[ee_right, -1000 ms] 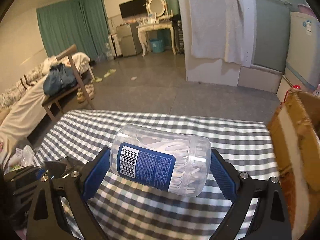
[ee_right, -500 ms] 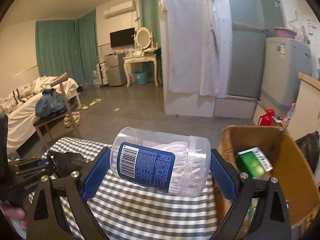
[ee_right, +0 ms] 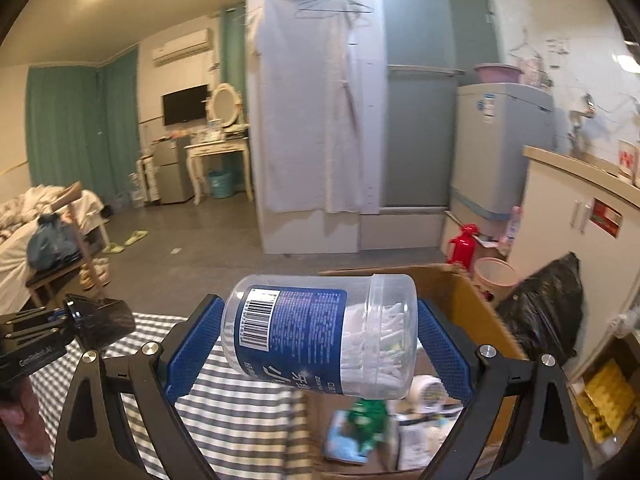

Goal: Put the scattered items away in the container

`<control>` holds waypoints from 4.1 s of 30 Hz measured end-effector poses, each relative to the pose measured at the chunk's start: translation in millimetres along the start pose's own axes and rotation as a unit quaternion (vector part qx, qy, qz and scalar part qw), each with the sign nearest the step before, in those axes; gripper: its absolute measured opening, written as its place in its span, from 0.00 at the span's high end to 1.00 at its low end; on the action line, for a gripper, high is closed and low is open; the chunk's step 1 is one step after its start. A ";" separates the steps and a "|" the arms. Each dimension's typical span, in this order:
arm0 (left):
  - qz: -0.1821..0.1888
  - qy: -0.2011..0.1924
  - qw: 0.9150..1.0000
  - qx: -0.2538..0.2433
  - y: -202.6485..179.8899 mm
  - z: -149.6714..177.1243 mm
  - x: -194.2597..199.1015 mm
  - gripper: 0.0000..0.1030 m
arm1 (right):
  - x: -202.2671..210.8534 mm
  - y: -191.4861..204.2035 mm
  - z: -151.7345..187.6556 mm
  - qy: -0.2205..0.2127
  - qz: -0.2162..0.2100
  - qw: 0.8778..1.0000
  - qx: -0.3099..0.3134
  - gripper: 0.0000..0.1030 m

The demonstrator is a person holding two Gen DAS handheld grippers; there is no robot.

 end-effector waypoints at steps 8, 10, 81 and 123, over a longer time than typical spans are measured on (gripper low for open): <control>0.035 0.004 0.999 -0.030 -54.1 -6.7 -19.1 0.89 | 2.4 -50.9 6.3 0.016 0.040 0.999 -0.013 0.08; 0.045 0.005 0.998 -0.038 -68.2 -8.7 -23.2 0.89 | 0.9 -60.9 9.9 0.023 0.049 0.998 -0.013 0.08; 0.022 0.001 0.999 -0.045 -75.3 -10.7 -48.5 0.11 | -9.4 -22.1 31.3 0.044 0.046 0.998 -0.005 0.00; -0.147 0.001 0.989 0.015 114.5 34.6 39.3 0.00 | -26.7 158.4 54.0 0.065 -0.083 0.994 0.035 0.00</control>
Point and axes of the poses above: each gripper's, at about its wrist camera, not at the fingertips, and x roughly against the way its jaws point, y to its left, z to its underside, the point moved 5 cm from there along -x, roughly the way its jaws point, and after that the axes turned 5 degrees about -y, right-handed, at the moved point
